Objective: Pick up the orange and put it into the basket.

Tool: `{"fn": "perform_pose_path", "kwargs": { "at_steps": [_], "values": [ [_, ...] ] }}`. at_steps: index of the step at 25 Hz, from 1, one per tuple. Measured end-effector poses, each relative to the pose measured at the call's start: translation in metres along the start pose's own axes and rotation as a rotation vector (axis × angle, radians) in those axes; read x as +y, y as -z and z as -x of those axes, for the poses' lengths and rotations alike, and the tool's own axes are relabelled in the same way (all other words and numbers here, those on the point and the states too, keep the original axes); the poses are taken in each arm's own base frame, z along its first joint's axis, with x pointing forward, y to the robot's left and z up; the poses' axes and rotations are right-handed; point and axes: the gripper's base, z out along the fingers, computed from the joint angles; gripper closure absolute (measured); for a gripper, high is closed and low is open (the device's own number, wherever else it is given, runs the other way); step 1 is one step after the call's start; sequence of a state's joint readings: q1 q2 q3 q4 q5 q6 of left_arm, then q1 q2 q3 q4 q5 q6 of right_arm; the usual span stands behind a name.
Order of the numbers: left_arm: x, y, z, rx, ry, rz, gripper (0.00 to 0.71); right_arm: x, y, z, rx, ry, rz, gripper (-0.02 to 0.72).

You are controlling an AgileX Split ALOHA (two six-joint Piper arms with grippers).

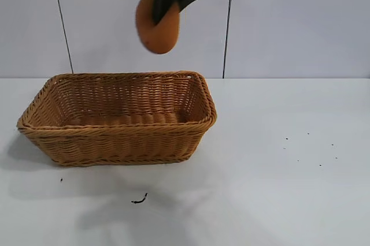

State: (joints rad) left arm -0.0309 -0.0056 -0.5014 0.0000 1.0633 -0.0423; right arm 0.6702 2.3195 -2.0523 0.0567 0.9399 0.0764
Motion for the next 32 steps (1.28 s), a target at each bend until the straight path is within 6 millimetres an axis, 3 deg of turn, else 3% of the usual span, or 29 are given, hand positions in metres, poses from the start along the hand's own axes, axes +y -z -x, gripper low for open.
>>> {"fn": "perform_pose_path", "kwargs": {
  "at_steps": [3, 7, 10, 11, 13, 14, 17, 22, 25, 32],
  "values": [
    [0.0, 0.0, 0.0, 0.0, 0.0, 0.0, 0.044, -0.002, -0.024, -0.007, 0.039, 0.001, -0.008, 0.66],
    [0.0, 0.0, 0.0, 0.0, 0.0, 0.0, 0.044, -0.003, -0.032, -0.01, 0.056, -0.021, -0.01, 0.636],
    [0.0, 0.0, 0.0, 0.0, 0.0, 0.0, 0.044, -0.003, -0.031, -0.01, 0.054, -0.029, -0.01, 0.405],
    [0.0, 0.0, 0.0, 0.0, 0.0, 0.0, 0.044, -0.003, -0.029, -0.009, 0.054, -0.031, -0.01, 0.262],
    [0.0, 0.0, 0.0, 0.0, 0.0, 0.0, 0.044, -0.002, -0.021, -0.007, 0.049, -0.026, -0.014, 0.106],
    [0.0, 0.0, 0.0, 0.0, 0.0, 0.0, 0.044, -0.002, -0.015, -0.005, 0.055, -0.021, -0.02, 0.067],
    [0.0, 0.0, 0.0, 0.0, 0.0, 0.0, 0.044, -0.003, 0.012, 0.007, 0.044, 0.001, -0.051, 0.023],
    [0.0, 0.0, 0.0, 0.0, 0.0, 0.0, 0.044, -0.014, 0.053, 0.026, 0.002, 0.001, -0.137, 0.01],
    [0.0, 0.0, 0.0, 0.0, 0.0, 0.0, 0.044, -0.036, 0.067, 0.034, -0.04, -0.053, -0.163, 0.01],
    [0.0, 0.0, 0.0, 0.0, 0.0, 0.0, 0.044, -0.152, 0.081, 0.026, -0.035, -0.26, -0.274, 0.01]
  ]
}}
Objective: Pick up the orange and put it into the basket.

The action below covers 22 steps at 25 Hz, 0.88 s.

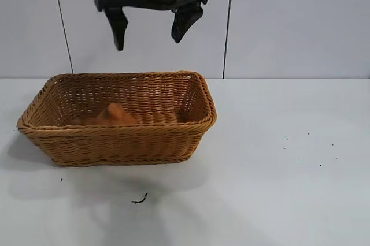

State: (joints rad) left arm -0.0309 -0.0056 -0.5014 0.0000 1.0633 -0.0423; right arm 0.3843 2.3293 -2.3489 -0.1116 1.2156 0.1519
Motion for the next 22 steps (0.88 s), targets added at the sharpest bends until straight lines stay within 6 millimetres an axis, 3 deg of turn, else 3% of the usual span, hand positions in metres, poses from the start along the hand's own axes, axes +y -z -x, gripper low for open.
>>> {"fn": "perform_pose_path", "kwargs": {
  "at_steps": [6, 12, 17, 19, 22],
  "values": [
    [0.0, 0.0, 0.0, 0.001, 0.0, 0.0, 0.044, -0.091, -0.005, 0.001, 0.01, -0.16, -0.082, 0.01],
    [0.0, 0.0, 0.0, 0.001, 0.0, 0.0, 0.044, -0.152, -0.008, -0.009, 0.029, -0.286, -0.109, 0.01],
    [0.0, 0.0, 0.0, 0.001, 0.0, 0.0, 0.044, -0.161, -0.022, -0.042, 0.178, -0.306, -0.111, 0.01],
    [0.0, 0.0, 0.0, 0.0, 0.0, 0.0, 0.044, -0.156, -0.02, -0.061, 0.247, -0.3, -0.103, 0.01],
    [0.0, 0.0, 0.0, 0.0, 0.0, 0.0, 0.044, -0.147, 0.002, -0.093, 0.325, -0.298, -0.072, 0.01]
  ]
}}
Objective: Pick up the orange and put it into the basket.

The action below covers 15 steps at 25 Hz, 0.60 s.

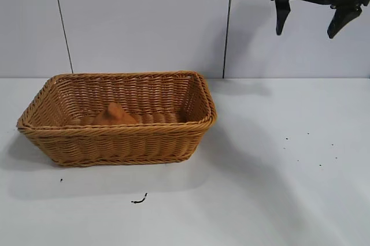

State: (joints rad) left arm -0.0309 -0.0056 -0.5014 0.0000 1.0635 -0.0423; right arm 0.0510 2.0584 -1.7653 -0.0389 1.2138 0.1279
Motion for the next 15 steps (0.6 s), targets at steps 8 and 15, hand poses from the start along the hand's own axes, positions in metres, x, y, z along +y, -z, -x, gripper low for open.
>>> {"fn": "perform_pose_path", "kwargs": {
  "at_steps": [8, 15],
  "values": [
    [0.0, 0.0, 0.0, 0.0, 0.0, 0.0, 0.044, -0.013, 0.032, -0.129, 0.148, 0.044, 0.023, 0.01],
    [0.0, 0.0, 0.0, 0.0, 0.0, 0.0, 0.044, -0.026, 0.056, -0.244, 0.036, 0.04, 0.039, 0.01]
  ]
}}
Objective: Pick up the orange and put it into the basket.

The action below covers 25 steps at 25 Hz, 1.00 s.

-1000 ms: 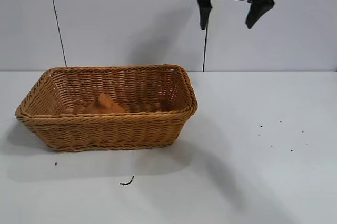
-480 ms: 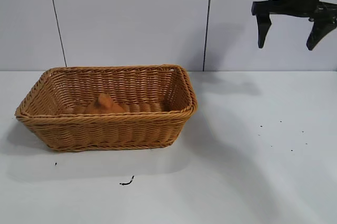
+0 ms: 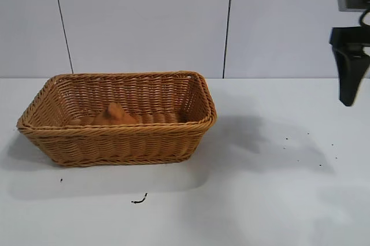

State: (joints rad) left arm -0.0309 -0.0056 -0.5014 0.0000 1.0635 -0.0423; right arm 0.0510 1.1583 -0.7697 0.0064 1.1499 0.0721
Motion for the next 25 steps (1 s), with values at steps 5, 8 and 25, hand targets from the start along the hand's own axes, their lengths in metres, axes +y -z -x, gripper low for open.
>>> {"fn": "perform_pose_path", "kwargs": {
  "at_steps": [5, 8, 25],
  "values": [
    [0.0, 0.0, 0.0, 0.0, 0.0, 0.0, 0.044, -0.005, 0.008, -0.065, -0.257, 0.059, 0.013, 0.01],
    [0.0, 0.0, 0.0, 0.0, 0.0, 0.0, 0.044, -0.007, 0.014, -0.094, -0.42, 0.11, 0.01, 0.01],
    [0.0, 0.0, 0.0, 0.0, 0.0, 0.0, 0.044, -0.012, 0.046, -0.177, -1.015, 0.121, 0.022, 0.01]
  ]
}}
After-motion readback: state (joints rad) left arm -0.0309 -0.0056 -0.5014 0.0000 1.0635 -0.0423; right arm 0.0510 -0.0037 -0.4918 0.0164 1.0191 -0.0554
